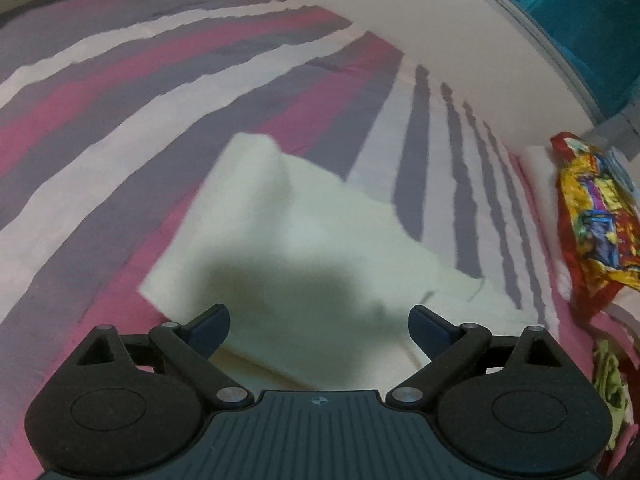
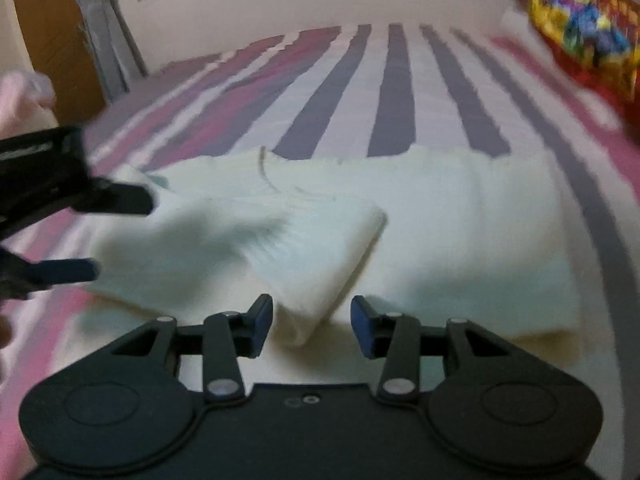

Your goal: Fold small clothes

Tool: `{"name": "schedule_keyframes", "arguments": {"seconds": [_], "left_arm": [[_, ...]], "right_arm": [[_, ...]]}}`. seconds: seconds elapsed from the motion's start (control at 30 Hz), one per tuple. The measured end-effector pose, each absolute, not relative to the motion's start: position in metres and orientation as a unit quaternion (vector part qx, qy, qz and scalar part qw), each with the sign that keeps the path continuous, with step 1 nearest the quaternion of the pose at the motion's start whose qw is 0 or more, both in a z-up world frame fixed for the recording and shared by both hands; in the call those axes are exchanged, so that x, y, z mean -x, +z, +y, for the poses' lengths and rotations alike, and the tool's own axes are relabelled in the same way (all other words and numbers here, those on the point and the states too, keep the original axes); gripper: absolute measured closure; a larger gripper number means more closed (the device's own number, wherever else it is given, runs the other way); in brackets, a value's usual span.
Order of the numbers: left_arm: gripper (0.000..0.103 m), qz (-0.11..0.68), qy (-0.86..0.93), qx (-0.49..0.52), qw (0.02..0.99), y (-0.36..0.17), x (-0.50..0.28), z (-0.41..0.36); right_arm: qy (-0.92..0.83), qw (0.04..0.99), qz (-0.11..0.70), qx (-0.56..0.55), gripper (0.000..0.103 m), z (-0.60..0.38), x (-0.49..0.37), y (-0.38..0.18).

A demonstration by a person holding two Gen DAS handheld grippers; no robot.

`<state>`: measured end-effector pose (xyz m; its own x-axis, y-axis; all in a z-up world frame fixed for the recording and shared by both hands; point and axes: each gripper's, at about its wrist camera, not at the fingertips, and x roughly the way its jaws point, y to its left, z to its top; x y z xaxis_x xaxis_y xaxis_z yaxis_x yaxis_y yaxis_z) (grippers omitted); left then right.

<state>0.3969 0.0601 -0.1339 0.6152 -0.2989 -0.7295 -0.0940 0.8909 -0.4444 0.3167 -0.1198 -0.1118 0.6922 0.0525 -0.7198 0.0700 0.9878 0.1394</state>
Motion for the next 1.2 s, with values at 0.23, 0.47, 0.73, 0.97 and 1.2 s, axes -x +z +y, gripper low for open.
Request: {"name": "schedule_keyframes", "arguments": {"seconds": [0.23, 0.47, 0.73, 0.97, 1.2], "left_arm": [[0.007, 0.441, -0.053, 0.224, 0.867, -0.156, -0.404, 0.058], [0.007, 0.434, -0.05, 0.224, 0.871, -0.152, -0.402, 0.057], [0.007, 0.428, -0.053, 0.207, 0.878, -0.15, -0.399, 0.048], [0.007, 0.422, -0.044, 0.215, 0.879, -0.146, -0.404, 0.056], [0.007, 0.399, -0.047, 0.217, 0.89, -0.133, -0.41, 0.056]], "right_arm": [[-0.02, 0.919, 0.391, -0.054, 0.06, -0.108, -0.324, -0.114], [-0.046, 0.927, 0.347, -0.138, 0.09, -0.144, -0.324, -0.106], [-0.047, 0.886, 0.356, -0.293, 0.079, -0.218, -0.302, -0.122], [-0.053, 0.887, 0.351, -0.296, 0.095, -0.224, -0.313, -0.124], [-0.055, 0.938, 0.294, -0.176, 0.097, -0.209, -0.303, -0.085]]}}
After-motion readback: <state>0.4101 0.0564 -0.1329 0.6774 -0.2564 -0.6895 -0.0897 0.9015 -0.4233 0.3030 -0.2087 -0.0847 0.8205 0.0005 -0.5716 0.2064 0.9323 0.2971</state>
